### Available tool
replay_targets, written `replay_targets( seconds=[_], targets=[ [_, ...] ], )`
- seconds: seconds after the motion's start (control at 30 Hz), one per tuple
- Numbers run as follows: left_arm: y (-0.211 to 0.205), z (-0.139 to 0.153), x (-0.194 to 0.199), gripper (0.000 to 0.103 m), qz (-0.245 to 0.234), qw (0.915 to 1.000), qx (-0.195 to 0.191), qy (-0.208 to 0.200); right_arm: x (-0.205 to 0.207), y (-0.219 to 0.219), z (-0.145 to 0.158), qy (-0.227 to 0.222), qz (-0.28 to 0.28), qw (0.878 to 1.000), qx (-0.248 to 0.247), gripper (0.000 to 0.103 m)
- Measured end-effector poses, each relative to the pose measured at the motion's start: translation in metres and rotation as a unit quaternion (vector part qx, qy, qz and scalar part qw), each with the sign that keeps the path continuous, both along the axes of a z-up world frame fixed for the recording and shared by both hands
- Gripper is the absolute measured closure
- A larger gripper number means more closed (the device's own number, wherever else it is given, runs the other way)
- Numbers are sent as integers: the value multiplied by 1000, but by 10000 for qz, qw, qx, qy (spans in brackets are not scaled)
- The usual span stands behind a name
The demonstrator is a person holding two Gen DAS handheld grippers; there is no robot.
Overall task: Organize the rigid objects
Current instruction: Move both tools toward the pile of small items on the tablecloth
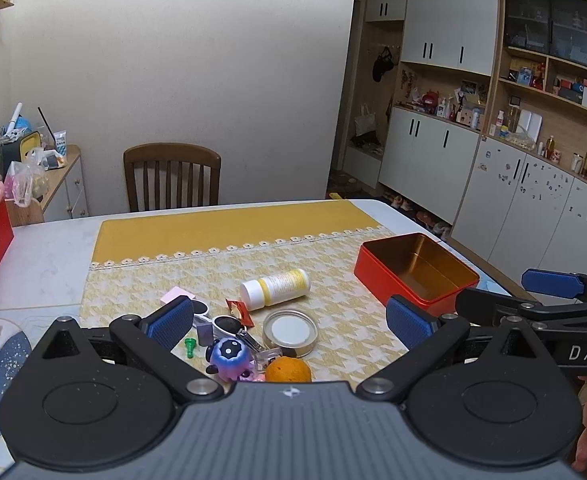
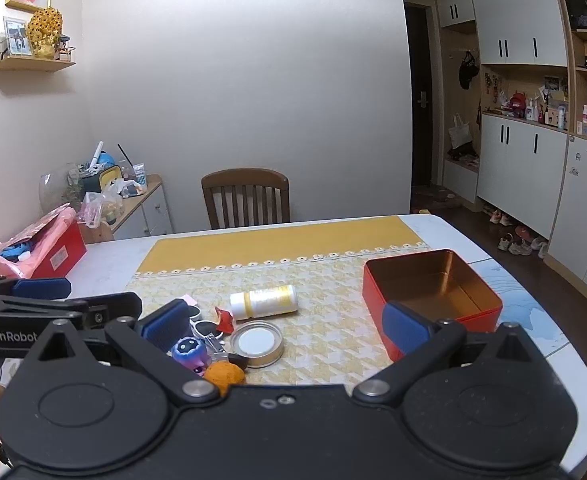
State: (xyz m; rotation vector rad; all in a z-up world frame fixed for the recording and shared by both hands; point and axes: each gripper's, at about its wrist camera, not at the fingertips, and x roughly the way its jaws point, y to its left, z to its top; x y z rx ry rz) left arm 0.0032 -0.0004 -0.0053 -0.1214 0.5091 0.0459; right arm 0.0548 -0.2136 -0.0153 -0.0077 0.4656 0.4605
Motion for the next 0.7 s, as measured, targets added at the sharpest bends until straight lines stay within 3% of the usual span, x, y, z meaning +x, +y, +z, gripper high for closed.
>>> replay_targets(
  seconds=[0.27, 0.7],
  targets=[
    [-1, 1, -1, 0, 33, 10000, 1, -19, 3, -1, -2, 105, -115, 9999, 12, 0],
    [8, -4, 4, 0, 162, 9997, -162, 33, 11, 8, -9, 251, 164, 9995, -98, 0]
  ],
)
